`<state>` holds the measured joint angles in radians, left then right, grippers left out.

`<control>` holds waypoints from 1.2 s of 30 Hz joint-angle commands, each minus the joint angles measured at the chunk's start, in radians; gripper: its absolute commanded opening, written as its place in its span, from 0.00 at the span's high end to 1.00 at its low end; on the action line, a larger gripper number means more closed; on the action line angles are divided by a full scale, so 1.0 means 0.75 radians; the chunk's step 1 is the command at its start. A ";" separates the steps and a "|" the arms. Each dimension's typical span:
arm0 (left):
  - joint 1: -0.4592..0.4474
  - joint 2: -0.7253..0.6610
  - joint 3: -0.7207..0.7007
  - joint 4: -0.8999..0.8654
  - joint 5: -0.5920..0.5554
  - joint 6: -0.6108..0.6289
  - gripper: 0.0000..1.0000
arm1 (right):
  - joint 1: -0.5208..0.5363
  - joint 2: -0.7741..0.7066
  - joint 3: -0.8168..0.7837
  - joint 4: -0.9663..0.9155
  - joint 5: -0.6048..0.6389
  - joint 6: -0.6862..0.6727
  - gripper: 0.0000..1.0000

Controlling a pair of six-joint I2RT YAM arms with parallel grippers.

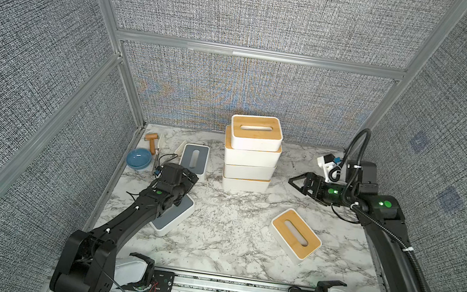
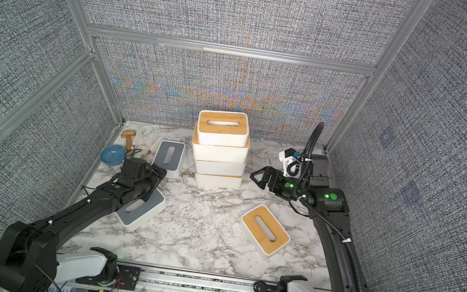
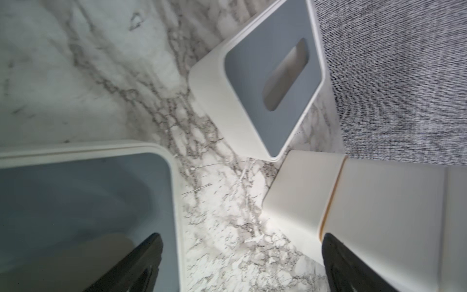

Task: Stack the tissue boxes
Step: Pick up the tissue box from the center of the board.

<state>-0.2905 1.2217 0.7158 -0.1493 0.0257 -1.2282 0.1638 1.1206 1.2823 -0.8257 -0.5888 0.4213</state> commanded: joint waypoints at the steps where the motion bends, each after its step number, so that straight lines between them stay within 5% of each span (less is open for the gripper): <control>1: 0.005 -0.016 0.088 -0.114 -0.036 0.163 0.01 | 0.001 -0.014 -0.002 -0.012 0.002 -0.002 0.01; 8: 0.006 -0.214 0.163 -0.514 0.006 0.870 0.01 | 0.000 -0.026 -0.018 0.005 -0.026 -0.007 0.01; 11: 0.006 -0.216 0.154 -0.659 0.095 1.022 0.01 | 0.001 -0.024 -0.034 0.023 -0.041 -0.002 0.01; 21: 0.006 -0.070 0.124 -0.792 -0.023 0.890 0.00 | 0.002 -0.071 -0.073 0.052 -0.068 0.040 0.01; 28: 0.005 0.109 0.135 -0.835 0.044 0.865 0.01 | 0.004 -0.121 -0.088 0.027 -0.054 0.041 0.01; 36: 0.003 0.104 0.108 -0.798 0.220 0.893 0.01 | 0.004 -0.140 -0.090 0.012 -0.047 0.040 0.01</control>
<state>-0.2859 1.3056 0.8040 -0.7387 0.0826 -0.5617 0.1650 1.0187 1.2152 -0.8116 -0.6292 0.4503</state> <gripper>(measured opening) 0.994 0.990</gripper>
